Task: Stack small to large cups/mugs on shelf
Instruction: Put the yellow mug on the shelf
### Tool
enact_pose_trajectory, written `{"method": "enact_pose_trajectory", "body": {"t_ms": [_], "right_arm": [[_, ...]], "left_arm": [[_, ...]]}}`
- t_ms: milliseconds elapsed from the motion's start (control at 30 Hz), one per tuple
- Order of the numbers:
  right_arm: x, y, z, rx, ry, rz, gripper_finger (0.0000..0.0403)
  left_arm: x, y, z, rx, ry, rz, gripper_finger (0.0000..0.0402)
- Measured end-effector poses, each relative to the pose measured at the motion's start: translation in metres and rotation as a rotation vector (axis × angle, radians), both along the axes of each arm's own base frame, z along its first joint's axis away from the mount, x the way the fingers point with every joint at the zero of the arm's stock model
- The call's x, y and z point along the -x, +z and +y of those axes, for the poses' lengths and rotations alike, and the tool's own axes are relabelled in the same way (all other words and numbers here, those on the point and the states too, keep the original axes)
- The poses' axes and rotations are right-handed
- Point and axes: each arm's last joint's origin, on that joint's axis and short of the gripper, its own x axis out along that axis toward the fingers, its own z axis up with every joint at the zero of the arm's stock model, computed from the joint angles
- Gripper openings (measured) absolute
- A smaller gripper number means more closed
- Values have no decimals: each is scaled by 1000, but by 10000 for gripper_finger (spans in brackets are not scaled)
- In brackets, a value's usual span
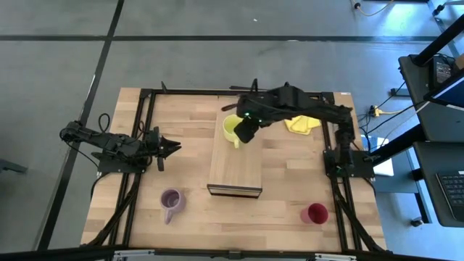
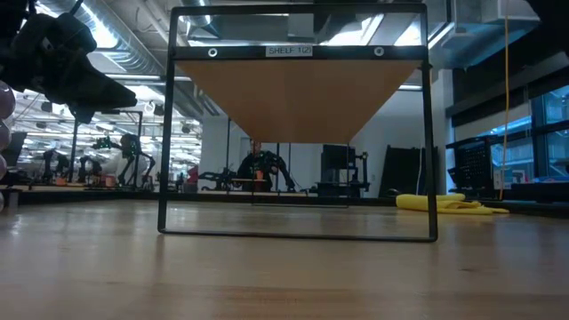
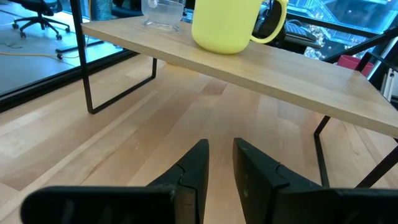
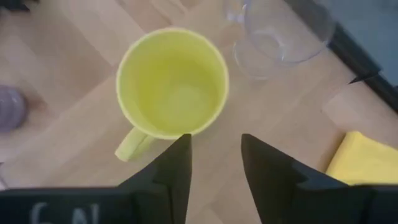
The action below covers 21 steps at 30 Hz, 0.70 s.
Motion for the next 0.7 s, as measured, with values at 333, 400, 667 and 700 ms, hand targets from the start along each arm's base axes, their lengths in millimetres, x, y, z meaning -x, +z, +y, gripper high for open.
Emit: {"method": "enact_pose_trajectory", "body": {"t_ms": [333, 400, 667, 700], "right_arm": [[10, 24, 41, -33, 108, -156, 90], [7, 26, 51, -36, 135, -199, 56], [-5, 37, 64, -73, 72, -401, 7], [-5, 37, 64, -62, 54, -408, 5]], "left_arm": [[0, 0, 0, 0, 0, 0, 68], [0, 0, 0, 0, 0, 0, 68], [0, 0, 0, 0, 0, 0, 68], [0, 0, 0, 0, 0, 0, 68]]}}
